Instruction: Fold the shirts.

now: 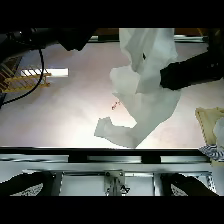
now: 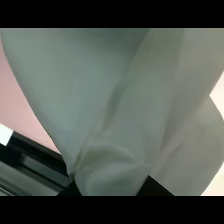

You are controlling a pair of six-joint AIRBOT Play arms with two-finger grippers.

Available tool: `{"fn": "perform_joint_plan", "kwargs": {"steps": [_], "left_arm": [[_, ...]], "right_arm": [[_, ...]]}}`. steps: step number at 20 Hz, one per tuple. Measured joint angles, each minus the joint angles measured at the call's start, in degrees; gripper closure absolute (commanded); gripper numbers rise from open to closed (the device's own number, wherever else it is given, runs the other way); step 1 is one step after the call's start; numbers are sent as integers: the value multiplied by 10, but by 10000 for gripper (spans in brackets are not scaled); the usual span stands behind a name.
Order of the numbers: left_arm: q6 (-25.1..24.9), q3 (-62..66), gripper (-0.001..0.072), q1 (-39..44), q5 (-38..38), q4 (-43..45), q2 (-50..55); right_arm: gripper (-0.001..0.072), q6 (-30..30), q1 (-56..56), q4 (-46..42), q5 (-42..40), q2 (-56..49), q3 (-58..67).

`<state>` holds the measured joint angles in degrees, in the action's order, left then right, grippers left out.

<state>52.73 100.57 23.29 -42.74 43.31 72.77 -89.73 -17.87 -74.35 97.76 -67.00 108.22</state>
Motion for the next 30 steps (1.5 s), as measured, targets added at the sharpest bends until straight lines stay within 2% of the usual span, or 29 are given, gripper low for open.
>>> {"fn": "perform_joint_plan", "kwargs": {"steps": [7,18,21,22,23,24,25,26,28,29,30], "left_arm": [[-9,0,-13,31,24,2,44],[-14,0,-13,62,48,2,64],[-30,0,-6,78,54,2,68],[-34,0,128,82,62,2,70],[-36,0,299,85,71,2,73],[-39,0,404,86,82,2,77],[-40,0,554,87,92,2,80],[-40,0,652,87,96,-1,84],[-43,0,653,88,111,-3,87],[-44,0,653,87,118,-2,87],[-44,0,653,87,123,-2,88]], "right_arm": [[649,16,-78,-2,20,-35,0],[649,20,-91,5,26,-63,0],[649,19,-91,8,26,-64,0],[649,20,-91,11,26,-63,0],[649,19,-91,17,26,-64,0],[649,19,-91,22,27,-64,0],[649,19,-91,27,28,-64,0],[648,18,-91,30,26,-64,0],[644,17,-91,33,27,-64,0],[609,17,-91,33,28,-64,0],[495,18,-91,33,28,-64,0]]}}
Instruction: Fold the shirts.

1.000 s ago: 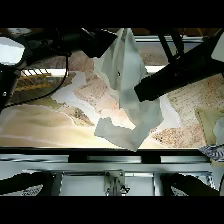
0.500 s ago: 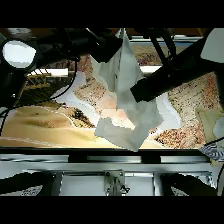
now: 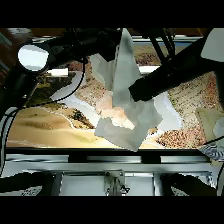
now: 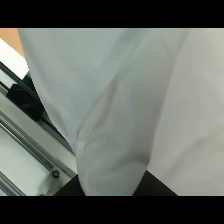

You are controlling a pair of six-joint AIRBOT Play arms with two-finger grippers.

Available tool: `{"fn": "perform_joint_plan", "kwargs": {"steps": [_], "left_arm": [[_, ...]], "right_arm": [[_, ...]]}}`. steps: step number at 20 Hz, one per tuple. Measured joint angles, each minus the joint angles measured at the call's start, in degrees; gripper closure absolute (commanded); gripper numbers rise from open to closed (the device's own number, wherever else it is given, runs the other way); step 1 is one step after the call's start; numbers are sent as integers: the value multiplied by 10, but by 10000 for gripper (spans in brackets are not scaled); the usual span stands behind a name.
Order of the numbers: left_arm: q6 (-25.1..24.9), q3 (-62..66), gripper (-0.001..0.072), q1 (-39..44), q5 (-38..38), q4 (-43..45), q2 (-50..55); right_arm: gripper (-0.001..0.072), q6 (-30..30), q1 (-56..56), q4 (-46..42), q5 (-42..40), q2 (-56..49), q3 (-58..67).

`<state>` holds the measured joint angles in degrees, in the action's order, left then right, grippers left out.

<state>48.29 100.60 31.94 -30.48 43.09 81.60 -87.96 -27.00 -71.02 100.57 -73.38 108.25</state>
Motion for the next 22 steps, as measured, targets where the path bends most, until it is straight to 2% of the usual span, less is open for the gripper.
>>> {"fn": "perform_joint_plan", "kwargs": {"steps": [1,3,4,6,10,11,12,15,16,17,22], "left_arm": [[-1,0,653,-2,16,6,1],[0,0,654,-10,24,10,1],[-1,0,653,-12,23,7,-1],[-1,0,654,-22,20,5,-6],[-2,0,653,-32,21,6,-16],[-2,0,653,-33,21,7,-17],[-2,0,654,-33,20,7,-17],[-2,1,651,-33,18,7,-21],[-2,1,610,-34,16,8,-22],[-2,1,600,-34,15,7,-24],[-10,1,597,-37,3,5,-31]], "right_arm": [[374,5,0,7,13,1,0],[364,6,-1,9,12,0,0],[389,4,1,0,15,0,0],[523,4,0,3,2,1,0],[528,15,0,5,-33,1,0],[603,17,0,3,-46,0,0],[646,20,0,3,-52,1,0],[648,23,0,-3,-78,1,0],[649,26,0,-7,-83,1,0],[650,30,0,-12,-89,1,0],[652,40,1,-58,-108,1,0]]}}
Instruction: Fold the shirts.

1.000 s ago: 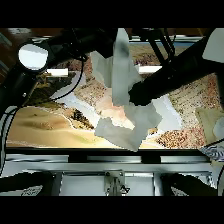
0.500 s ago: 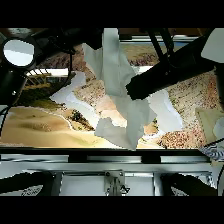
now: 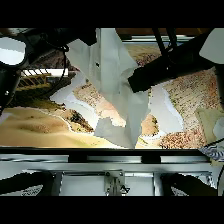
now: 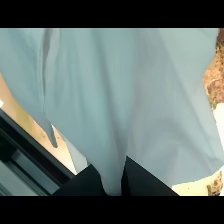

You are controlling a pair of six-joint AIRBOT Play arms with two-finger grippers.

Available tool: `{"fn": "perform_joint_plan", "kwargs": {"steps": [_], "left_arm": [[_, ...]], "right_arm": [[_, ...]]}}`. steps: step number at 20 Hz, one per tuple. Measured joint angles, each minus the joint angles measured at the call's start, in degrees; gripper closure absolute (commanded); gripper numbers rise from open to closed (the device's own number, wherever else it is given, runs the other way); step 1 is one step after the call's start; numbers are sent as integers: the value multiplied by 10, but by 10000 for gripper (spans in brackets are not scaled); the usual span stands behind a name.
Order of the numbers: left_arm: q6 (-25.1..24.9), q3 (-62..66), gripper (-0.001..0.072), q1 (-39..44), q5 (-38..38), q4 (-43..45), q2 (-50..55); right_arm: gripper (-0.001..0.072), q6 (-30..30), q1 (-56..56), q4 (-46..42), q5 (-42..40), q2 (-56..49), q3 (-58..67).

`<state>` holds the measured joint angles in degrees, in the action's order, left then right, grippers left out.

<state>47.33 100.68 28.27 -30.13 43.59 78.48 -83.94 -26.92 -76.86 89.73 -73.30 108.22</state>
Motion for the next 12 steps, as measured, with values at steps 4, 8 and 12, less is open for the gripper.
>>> {"fn": "perform_joint_plan", "kwargs": {"steps": [4,8,12], "left_arm": [[-28,0,370,-8,-24,0,-10],[-41,0,26,-14,-75,5,-15],[-43,0,26,-17,-90,13,-17]], "right_arm": [[652,5,0,-20,-18,0,0],[652,0,0,-25,-63,-1,0],[653,-5,0,-31,-74,-1,0]]}}
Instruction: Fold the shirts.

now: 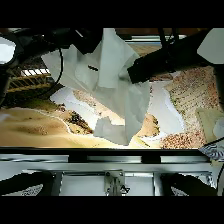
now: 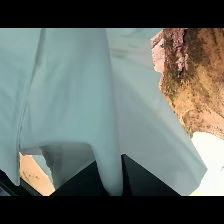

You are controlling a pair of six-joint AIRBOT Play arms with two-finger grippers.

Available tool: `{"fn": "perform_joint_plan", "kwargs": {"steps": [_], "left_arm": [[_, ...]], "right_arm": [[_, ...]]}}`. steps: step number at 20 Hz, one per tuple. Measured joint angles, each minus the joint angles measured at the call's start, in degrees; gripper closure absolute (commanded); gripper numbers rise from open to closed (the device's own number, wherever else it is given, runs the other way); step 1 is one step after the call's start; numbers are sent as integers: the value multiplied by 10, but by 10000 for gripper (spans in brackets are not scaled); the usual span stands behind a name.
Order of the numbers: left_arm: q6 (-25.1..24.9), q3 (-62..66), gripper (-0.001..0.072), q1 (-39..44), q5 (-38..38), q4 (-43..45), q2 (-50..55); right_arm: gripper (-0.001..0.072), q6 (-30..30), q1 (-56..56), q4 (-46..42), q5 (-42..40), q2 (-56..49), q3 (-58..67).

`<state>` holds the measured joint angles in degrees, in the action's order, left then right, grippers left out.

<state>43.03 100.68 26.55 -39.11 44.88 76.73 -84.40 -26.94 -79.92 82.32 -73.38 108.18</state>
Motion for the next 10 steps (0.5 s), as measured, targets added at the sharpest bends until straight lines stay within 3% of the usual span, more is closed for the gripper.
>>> {"fn": "perform_joint_plan", "kwargs": {"steps": [10], "left_arm": [[-2,0,26,-28,-30,53,-43]], "right_arm": [[654,-3,0,-36,-71,3,0]]}}
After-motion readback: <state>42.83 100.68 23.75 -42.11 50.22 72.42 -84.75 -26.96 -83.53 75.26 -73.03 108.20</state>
